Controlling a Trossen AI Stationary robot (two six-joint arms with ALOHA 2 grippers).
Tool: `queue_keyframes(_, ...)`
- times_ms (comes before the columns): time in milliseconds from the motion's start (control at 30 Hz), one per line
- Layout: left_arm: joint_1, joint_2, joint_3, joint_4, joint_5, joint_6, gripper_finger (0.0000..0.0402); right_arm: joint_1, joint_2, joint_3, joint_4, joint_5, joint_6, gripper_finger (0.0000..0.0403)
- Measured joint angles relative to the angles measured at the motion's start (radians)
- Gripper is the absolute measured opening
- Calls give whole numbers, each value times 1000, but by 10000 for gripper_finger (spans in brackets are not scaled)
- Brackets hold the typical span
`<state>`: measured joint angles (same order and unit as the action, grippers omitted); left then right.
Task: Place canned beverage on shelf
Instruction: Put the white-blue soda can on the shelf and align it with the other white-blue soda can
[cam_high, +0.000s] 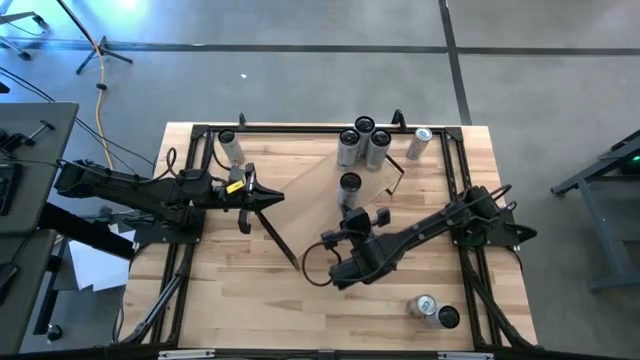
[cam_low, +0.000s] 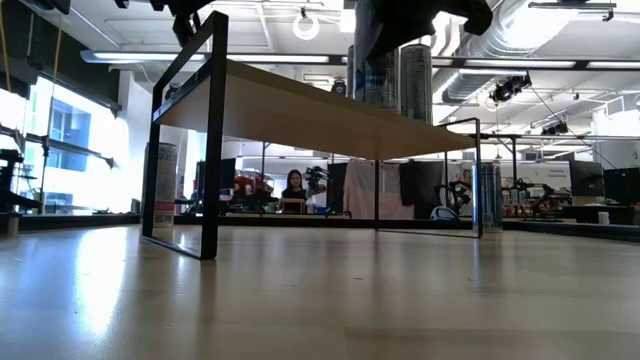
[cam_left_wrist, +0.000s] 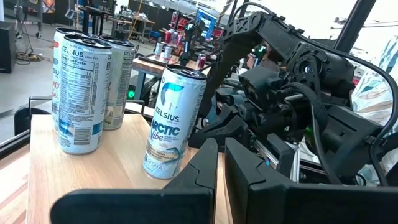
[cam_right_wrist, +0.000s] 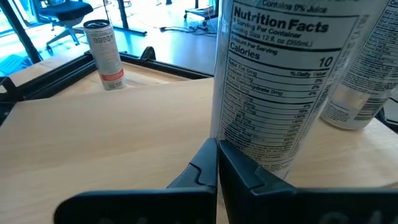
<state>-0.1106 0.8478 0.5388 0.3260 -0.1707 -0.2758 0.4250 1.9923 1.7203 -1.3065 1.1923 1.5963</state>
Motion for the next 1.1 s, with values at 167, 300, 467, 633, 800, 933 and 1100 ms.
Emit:
queue_keyframes(167,0,0,0,0,0,0,3,-12,0,0,-2,0,0,0)
queue_keyframes(300,0,0,0,-8,0,-1,3,-21,0,0,-10,0,0,0)
queue_keyframes(467,0,0,0,-28,0,-1,3,-27,0,0,-41,-10,0,0)
queue_keyframes(633,0,0,0,-33,0,-1,3,-28,0,0,-82,-15,1,0)
queue_keyframes(800,0,0,0,-33,0,-1,3,-28,0,0,-177,-16,99,0)
queue_keyframes(933,0,0,0,-34,0,-1,3,-28,0,0,-266,-15,211,0)
queue_keyframes(1100,0,0,0,-36,0,-1,3,-28,0,-1,-252,-15,229,0)
